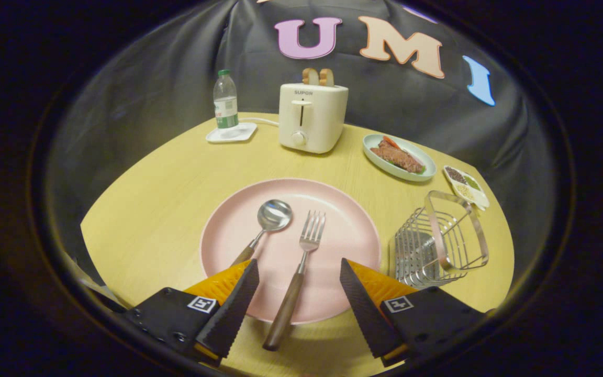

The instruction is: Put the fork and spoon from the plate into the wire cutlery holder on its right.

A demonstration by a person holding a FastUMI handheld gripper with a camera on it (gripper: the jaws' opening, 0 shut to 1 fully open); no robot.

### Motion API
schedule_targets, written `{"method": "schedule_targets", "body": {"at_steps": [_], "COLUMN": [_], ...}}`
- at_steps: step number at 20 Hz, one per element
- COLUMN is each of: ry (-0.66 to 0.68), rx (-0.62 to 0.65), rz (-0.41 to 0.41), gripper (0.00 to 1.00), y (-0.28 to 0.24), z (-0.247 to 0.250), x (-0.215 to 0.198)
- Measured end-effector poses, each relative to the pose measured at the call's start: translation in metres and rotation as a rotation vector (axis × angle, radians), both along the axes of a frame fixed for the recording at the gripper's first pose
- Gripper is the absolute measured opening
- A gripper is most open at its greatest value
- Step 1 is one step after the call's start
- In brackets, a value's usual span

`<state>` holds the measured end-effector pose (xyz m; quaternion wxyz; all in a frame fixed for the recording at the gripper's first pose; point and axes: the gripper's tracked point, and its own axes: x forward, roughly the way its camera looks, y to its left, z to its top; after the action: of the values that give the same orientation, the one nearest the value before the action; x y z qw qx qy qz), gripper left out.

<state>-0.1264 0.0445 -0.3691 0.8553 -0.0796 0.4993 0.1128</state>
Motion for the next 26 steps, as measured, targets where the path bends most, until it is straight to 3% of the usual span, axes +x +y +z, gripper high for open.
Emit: {"method": "schedule_targets", "body": {"at_steps": [6, 12, 13, 15, 19, 20, 26], "ry": [0.065, 0.088, 0.087, 0.094, 0.095, 0.114, 0.138], "rx": [-0.014, -0.012, -0.018, -0.024, -0.025, -0.014, -0.028], "rz": [0.001, 0.001, -0.005, -0.015, -0.033, -0.038, -0.03], "gripper": [0.96, 0.45, 0.45, 0.31, 0.26, 0.14, 0.09], "y": [-0.001, 0.002, -0.001, -0.002, -0.007, -0.008, -0.014], "z": [-0.015, -0.017, -0.022, -0.017, -0.011, -0.016, -0.016], "x": [-0.006, -0.007, -0.005, -0.007, -0.004, -0.006, -0.007]}}
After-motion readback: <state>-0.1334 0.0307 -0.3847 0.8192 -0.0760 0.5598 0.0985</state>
